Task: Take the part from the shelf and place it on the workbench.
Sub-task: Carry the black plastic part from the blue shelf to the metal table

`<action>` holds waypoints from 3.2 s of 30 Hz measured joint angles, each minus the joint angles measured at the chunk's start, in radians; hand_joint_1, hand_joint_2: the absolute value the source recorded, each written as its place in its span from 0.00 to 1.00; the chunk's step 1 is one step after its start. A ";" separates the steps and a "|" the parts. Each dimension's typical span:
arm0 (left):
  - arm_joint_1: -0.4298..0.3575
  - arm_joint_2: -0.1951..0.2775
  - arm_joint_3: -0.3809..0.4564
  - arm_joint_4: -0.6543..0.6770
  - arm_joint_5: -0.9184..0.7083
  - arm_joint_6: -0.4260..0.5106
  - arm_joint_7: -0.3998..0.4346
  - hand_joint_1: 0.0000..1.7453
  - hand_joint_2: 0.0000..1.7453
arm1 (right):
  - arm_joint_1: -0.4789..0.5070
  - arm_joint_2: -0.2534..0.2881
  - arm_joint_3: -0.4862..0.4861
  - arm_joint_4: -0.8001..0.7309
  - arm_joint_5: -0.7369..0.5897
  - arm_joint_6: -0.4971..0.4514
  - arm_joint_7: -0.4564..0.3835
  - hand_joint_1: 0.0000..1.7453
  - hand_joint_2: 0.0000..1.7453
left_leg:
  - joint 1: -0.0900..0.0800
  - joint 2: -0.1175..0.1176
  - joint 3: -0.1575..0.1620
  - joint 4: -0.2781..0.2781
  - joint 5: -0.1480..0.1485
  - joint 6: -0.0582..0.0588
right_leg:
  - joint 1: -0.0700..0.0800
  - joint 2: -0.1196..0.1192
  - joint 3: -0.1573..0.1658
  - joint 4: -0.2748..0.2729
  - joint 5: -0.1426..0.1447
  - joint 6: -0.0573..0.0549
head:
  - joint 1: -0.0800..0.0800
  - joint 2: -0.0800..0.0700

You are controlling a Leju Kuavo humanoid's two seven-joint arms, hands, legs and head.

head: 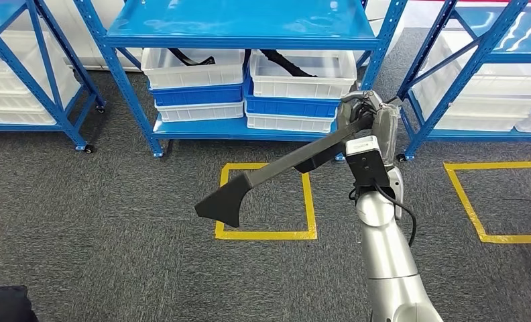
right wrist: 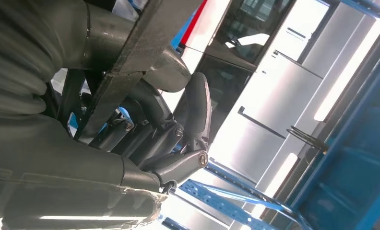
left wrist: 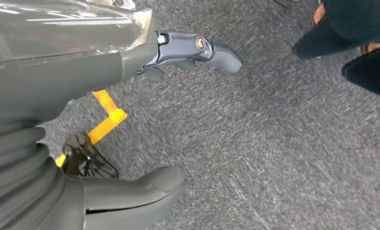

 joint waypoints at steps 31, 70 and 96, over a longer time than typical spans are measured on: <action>0.003 0.001 0.000 0.000 -0.023 -0.013 -0.010 0.00 1.00 | 0.112 -0.056 -0.021 -0.104 0.018 0.022 0.018 1.00 1.00 | -0.002 0.009 -0.053 0.099 0.015 0.007 | 0.010 0.002 0.026 -0.005 -0.036 -0.032 | 0.001 0.000; 0.009 0.011 0.006 -0.007 -0.009 -0.018 -0.014 0.00 1.00 | 0.084 -0.067 -0.027 -0.056 0.011 0.027 0.023 1.00 1.00 | -0.001 -0.004 -0.045 -0.048 0.067 0.046 | 0.004 0.001 -0.008 0.166 -0.165 -0.019 | 0.008 0.000; 0.009 0.017 0.011 -0.007 0.000 -0.011 -0.020 0.00 1.00 | 0.084 -0.063 -0.041 -0.071 -0.017 0.025 0.026 1.00 1.00 | -0.012 0.051 -0.073 -0.016 0.062 0.020 | 0.006 -0.102 0.080 -0.005 -0.089 -0.010 | 0.003 0.000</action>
